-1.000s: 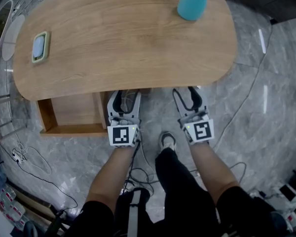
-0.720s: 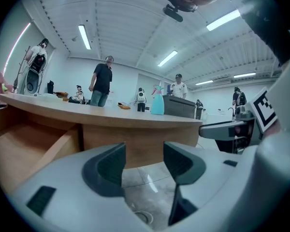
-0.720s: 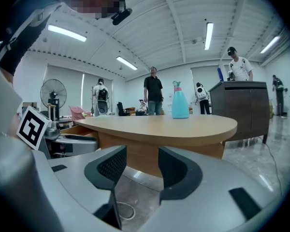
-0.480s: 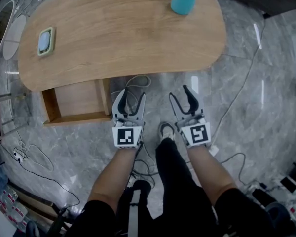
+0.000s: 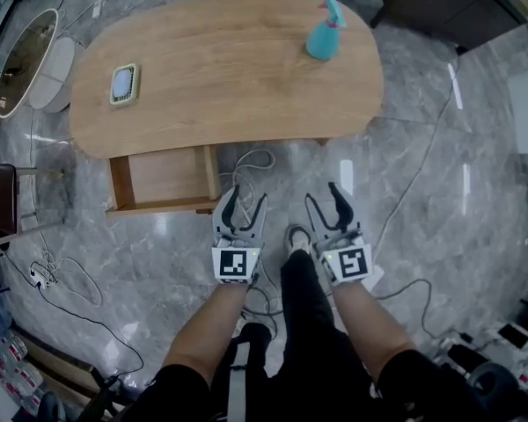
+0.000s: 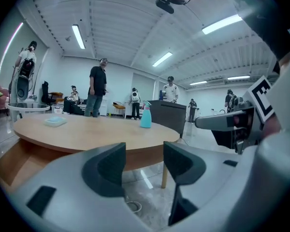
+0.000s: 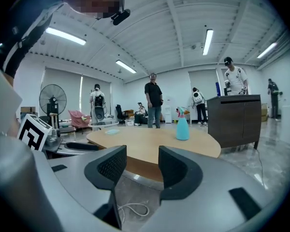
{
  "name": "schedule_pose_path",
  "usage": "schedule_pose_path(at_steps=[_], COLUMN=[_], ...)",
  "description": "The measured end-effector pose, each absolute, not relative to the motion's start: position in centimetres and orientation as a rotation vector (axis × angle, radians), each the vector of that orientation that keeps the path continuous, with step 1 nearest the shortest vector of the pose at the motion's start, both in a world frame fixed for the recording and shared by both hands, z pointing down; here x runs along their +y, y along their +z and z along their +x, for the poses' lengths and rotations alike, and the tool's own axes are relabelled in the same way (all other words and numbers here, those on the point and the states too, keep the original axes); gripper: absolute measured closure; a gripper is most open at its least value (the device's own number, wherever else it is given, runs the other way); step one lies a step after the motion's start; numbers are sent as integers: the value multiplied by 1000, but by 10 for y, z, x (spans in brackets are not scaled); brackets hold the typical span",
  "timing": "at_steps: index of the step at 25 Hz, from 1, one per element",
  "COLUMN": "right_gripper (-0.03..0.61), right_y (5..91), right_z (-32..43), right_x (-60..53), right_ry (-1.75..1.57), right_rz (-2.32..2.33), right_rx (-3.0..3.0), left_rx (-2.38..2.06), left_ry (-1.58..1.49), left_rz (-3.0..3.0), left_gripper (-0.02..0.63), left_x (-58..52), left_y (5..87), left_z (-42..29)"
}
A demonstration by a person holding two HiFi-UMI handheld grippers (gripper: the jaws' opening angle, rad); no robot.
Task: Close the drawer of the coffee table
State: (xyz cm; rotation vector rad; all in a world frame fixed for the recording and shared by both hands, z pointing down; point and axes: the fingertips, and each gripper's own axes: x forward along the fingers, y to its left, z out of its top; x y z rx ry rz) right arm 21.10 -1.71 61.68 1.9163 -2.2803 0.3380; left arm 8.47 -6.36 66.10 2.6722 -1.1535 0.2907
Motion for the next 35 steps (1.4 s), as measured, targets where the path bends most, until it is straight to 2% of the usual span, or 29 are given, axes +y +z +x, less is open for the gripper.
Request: schedule_pose_path(at_steps=[13, 26, 35], right_gripper=[377, 377, 377], right_y=[529, 461, 449], right_z=[136, 42, 54], right_x=[36, 79, 53], right_ry=[336, 261, 342], right_rz=[1897, 1835, 1813], right_rx=[-2310, -2413, -2489], left_rx=[-1214, -1413, -1573], left_ry=[248, 253, 313], left_rz=[2593, 2511, 2461], left_gripper=[387, 387, 387], left_x=[7, 47, 24], left_y=[572, 501, 485], left_z=[-11, -155, -183])
